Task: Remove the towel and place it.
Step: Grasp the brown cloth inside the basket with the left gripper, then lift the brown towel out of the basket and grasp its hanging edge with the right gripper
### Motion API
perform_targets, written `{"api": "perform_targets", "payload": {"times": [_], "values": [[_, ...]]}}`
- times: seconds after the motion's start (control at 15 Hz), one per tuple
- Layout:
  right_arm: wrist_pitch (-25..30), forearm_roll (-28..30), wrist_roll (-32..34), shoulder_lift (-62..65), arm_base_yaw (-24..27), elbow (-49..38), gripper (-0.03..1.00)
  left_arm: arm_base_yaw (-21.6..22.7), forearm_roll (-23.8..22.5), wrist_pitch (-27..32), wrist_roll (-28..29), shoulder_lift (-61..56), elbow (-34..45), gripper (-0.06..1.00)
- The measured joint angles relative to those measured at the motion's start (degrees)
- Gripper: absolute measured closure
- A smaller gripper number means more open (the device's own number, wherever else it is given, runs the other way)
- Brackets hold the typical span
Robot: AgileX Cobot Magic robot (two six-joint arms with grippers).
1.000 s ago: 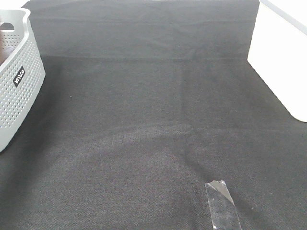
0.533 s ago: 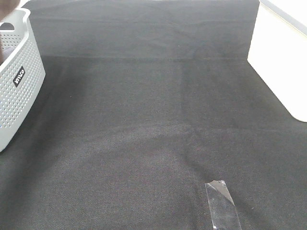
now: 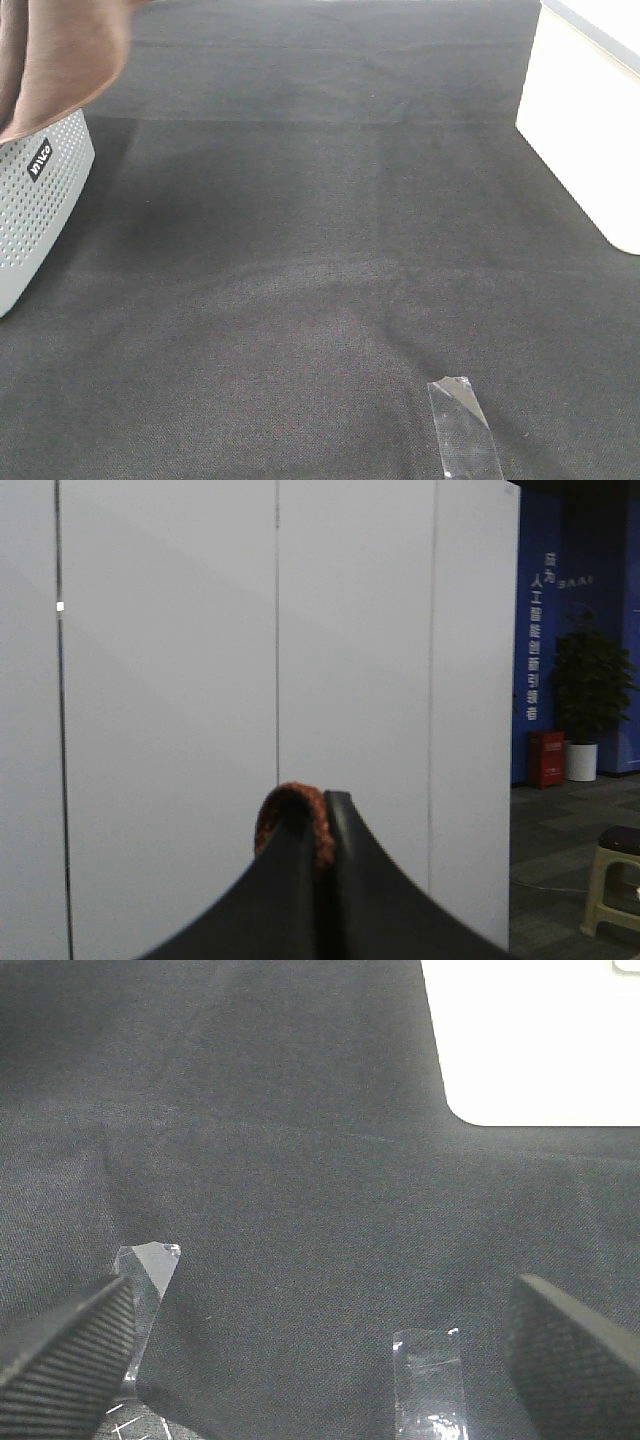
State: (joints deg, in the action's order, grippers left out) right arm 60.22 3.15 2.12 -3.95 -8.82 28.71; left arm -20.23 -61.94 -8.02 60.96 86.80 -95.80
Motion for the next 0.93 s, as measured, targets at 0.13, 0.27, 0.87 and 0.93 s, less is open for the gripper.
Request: {"api": "perform_targets", "payload": {"times": [0.13, 0.27, 0.87, 0.93], "values": [[-0.1, -1.4, -0.7, 0.0, 0.0, 0.1, 0.04, -2.4, -2.9, -5.7, 1.8, 1.0, 0.0, 0.94], [-2.2, -4.8, -4.3, 0.0, 0.0, 0.9, 0.04, -2.8, -8.1, -16.6, 9.4, 2.0, -0.1, 0.94], [-24.1, -30.4, -37.5, -10.1, 0.0, 0.7, 0.12, -2.8, -38.0, -36.7, 36.7, 4.5, -0.1, 0.94], [-24.2, -37.0, -43.3, -14.7, 0.0, 0.7, 0.14, -2.7, -38.0, -38.6, 36.7, 4.9, -0.1, 0.94]]}}
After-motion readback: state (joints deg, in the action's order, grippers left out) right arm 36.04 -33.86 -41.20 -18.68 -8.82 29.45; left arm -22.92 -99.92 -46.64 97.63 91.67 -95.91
